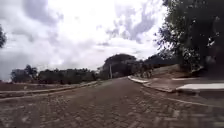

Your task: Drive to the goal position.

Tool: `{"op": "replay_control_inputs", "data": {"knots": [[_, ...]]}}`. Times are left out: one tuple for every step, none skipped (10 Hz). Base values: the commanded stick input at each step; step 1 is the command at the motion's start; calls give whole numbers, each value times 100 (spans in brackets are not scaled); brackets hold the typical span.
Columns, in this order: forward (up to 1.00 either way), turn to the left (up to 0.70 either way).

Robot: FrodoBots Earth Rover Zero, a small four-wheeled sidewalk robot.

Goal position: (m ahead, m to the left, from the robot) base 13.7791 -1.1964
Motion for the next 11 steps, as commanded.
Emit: {"op": "replay_control_inputs", "data": {"knots": [[70, 0], [70, 0], [70, 0], [70, 0], [70, 0], [70, 0], [70, 0], [70, 0], [70, 0], [70, 0], [70, 0]]}}
